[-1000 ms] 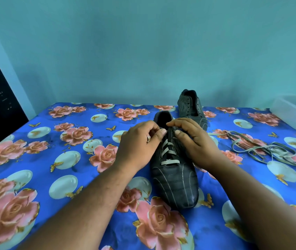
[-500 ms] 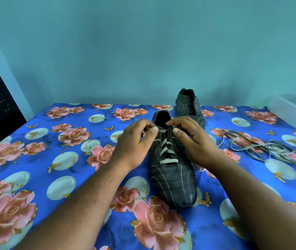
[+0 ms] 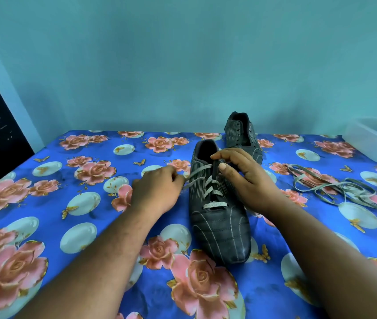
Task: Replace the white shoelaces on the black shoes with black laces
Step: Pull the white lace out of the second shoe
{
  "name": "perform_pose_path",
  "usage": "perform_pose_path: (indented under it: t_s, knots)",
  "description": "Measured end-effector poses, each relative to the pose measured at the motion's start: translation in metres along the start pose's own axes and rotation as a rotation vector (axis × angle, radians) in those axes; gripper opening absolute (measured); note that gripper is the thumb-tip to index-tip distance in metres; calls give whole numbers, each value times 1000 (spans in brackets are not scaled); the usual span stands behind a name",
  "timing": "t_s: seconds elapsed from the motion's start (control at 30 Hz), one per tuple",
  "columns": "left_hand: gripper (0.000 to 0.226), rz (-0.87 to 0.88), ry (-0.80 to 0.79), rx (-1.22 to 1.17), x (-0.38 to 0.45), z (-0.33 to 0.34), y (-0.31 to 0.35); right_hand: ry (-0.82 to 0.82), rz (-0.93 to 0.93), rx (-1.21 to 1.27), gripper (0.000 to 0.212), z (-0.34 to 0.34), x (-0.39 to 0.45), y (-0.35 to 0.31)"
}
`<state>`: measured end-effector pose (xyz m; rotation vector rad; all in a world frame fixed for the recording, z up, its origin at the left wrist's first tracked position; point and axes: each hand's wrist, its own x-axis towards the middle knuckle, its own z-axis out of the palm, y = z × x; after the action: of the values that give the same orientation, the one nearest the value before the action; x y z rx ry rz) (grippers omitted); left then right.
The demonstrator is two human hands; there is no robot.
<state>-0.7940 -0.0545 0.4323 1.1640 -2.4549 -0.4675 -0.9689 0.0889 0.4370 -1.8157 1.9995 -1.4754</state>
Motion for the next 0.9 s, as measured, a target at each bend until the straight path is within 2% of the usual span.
perform_pose_path:
  t_s: [0.13,0.17,0.27,0.33,0.4,0.53,0.6,0.7,0.77,0.83,0.9]
  knots:
    - [43,223,94,-437,-3,4,12,1,5,-3,28,-2,-1,0]
    - [44,279,119,-478,-5,4,15,0,6,-10,28,-2,0,0]
    - [35,385,180,-403,-6,4,18,-5,-4,-35,29,-1,0,0]
    - [38,386,160,-312,-5,3,17,-8,-5,-39,30,0,0,-1]
    - [42,305,134,-200,-5,2,18,-7,-5,-38,31,-1,-1,-1]
    - [35,77,62,45,-3,-4,10,-12,2,-35,31,-1,-2,-3]
    - [37,22,12,80,-3,-5,4,-15,4,-32,32,-1,-2,-3]
    - [39,50,39,12,-1,-3,3,-10,8,-23,32,-1,-2,-3]
    - [47,109,67,-222,0,-1,6,-8,10,-23,32,-2,-2,-3]
    - [51,246,127,-410,-1,0,10,-12,5,-33,33,-2,-2,-2]
    - [48,371,189,-351,-4,1,15,-16,-6,-43,36,-1,-1,-1]
